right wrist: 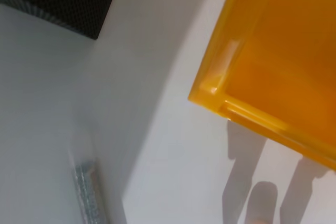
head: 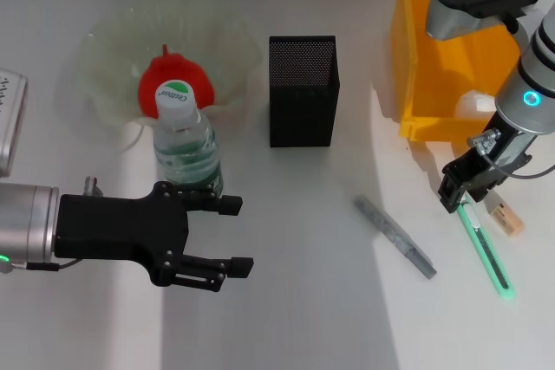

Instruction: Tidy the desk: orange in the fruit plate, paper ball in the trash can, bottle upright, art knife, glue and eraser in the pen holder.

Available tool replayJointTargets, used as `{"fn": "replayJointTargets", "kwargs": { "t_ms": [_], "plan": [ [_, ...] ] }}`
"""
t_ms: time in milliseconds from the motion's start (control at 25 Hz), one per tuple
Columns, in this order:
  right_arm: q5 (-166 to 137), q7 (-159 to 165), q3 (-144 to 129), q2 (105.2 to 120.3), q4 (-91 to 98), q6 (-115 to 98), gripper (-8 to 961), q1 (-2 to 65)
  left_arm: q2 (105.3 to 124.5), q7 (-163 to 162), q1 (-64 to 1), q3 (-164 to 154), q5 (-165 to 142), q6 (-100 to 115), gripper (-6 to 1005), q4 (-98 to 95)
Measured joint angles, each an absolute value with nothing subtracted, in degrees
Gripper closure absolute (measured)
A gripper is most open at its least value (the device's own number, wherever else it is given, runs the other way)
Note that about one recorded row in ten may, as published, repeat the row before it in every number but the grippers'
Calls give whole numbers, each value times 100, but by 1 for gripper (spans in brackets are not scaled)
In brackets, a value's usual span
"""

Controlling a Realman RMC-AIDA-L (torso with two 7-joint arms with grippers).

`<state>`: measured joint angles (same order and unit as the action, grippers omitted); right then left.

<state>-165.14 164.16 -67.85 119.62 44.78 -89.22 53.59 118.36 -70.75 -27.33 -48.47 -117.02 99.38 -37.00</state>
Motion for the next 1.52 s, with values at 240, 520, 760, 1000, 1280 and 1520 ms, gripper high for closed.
{"fn": "replayJointTargets", "kwargs": {
  "t_ms": [240,520,760,1000,1280,1520],
  "plan": [
    [-16514,16415,-6784,11962,4467,-8912,571,5362,11839,-7067,-2733,-4851,-11710,9928,164,-3700],
    [-16514,16395,-6785,11962,4366,-8858,612,5364,11839,-7066,-2733,-4852,-11716,9928,164,-3700],
    [-16514,16387,-6785,11962,4359,-8851,689,5363,11839,-7059,-2733,-4852,-11716,9926,164,-3700],
    [-16514,16375,-6825,11962,4363,-8849,730,5355,11839,-7034,-2734,-4852,-11716,9923,164,-3667],
    [-16515,16378,-6943,11961,4422,-8854,778,5314,11839,-7004,-2726,-4851,-11716,9922,164,-3647],
    [-16115,16266,-6954,11961,5177,-8925,780,4942,11837,-7018,-2709,-4830,-11709,9949,164,-3647]
  ]
}}
